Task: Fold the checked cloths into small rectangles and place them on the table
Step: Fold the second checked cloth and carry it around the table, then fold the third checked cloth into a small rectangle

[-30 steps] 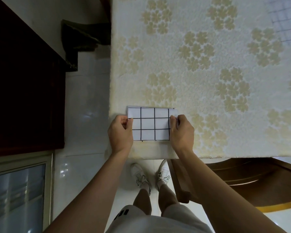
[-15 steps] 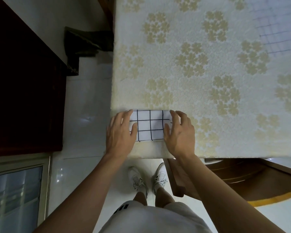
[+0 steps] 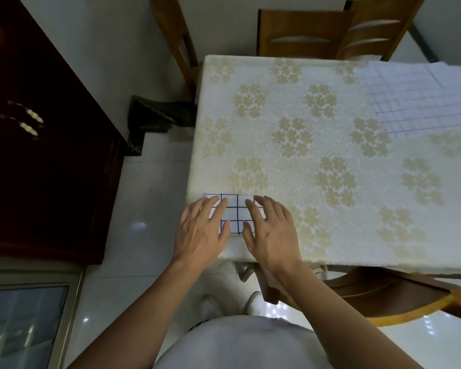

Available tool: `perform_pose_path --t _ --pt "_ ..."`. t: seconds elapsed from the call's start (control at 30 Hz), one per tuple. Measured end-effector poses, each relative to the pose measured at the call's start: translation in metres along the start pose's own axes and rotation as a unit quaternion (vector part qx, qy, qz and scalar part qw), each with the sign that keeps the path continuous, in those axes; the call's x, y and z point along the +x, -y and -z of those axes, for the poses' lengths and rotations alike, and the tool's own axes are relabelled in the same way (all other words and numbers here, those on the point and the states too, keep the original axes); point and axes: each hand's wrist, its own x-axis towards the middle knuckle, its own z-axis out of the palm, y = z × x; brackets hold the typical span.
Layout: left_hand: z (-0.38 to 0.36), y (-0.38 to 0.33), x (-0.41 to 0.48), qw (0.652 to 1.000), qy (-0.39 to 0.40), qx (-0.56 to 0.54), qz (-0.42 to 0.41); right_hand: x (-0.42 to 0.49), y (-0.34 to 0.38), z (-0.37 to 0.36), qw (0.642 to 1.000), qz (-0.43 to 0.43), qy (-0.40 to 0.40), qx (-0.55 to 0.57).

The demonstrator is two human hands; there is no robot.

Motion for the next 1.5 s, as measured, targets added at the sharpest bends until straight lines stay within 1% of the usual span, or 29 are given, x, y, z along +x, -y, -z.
perform_pose_path --t 0.17,0.37,0.53,0.7,0.97,1.1,1.23,1.5 --pt "0.006 -0.009 -0.018 0.999 -0.014 0.029 0.002 -0.019 0.006 0.006 1.000 0.005 0.001 0.010" --pt "0.003 -0.023 -0.033 0.999 -0.045 0.027 -0.010 -0.035 0.005 0.007 1.000 0.011 -0.012 0.019" --pt "0.003 -0.035 -0.045 0.999 -0.022 0.030 0.009 -0.052 -0.005 0.007 1.000 0.016 -0.006 0.018" --pt "0.002 -0.044 -0.054 1.000 -0.014 0.018 -0.002 -0.064 -0.014 0.006 1.000 0.014 -0.012 0.010" --pt "-0.004 -0.058 -0.055 0.997 -0.007 -0.019 -0.074 -0.092 -0.022 0.019 0.996 -0.087 -0.027 -0.012" --pt "-0.009 -0.076 -0.056 0.990 0.009 -0.031 -0.137 -0.118 -0.031 0.026 0.989 -0.143 -0.026 -0.040" --pt "-0.014 -0.102 -0.051 0.981 0.008 -0.047 -0.186 -0.145 -0.041 0.037 0.974 -0.215 -0.044 -0.046" --pt "-0.023 -0.164 -0.037 0.956 0.019 -0.052 -0.290 -0.192 -0.076 0.057 0.939 -0.323 -0.098 -0.070"
